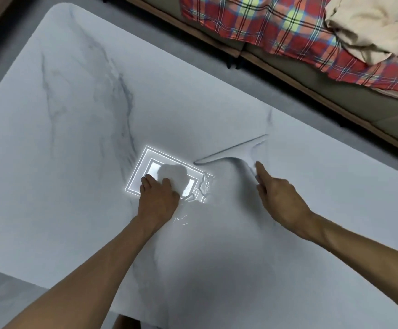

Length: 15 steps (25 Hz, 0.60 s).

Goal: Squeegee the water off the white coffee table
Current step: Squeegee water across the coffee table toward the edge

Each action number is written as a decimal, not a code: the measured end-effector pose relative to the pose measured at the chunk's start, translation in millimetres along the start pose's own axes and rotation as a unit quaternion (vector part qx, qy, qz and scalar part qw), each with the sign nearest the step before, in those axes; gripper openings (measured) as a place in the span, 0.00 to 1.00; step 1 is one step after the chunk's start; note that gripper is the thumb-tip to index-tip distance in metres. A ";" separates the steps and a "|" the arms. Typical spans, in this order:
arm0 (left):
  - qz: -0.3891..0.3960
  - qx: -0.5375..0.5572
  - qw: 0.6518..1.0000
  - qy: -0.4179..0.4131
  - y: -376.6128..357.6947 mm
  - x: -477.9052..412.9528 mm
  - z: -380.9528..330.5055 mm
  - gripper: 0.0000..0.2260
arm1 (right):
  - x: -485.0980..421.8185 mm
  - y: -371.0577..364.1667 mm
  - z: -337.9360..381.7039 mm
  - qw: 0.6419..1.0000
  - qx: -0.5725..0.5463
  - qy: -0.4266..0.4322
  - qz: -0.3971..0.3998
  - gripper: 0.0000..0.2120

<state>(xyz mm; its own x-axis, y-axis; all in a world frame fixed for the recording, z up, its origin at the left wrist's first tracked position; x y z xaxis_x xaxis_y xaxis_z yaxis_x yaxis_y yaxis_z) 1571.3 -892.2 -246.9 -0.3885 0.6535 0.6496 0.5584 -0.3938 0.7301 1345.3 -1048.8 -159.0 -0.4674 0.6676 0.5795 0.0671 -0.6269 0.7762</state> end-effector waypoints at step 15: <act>0.008 -0.019 1.000 0.023 -1.7 -7.7 0.8 0.16 | -113.3 81.2 2.0 0.976 -0.159 -0.125 -0.085 0.05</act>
<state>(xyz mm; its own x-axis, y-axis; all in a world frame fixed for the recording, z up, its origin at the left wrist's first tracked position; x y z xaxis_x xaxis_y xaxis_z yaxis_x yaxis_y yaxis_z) 1573.9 -896.0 -253.3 -0.4128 0.6172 0.6699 0.5363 -0.4297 0.7264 1405.5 -1174.5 -161.1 -0.2152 0.8248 0.5229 -0.2889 -0.5653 0.7727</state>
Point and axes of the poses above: each hand's wrist, its own x-axis away from the middle knuckle, its own y-axis out of the back of the hand, z = x × y, the point moved 5 cm from there along -x, towards the middle knuckle, and after that the axes turned 3 degrees about -x, right-handed, at the moved point
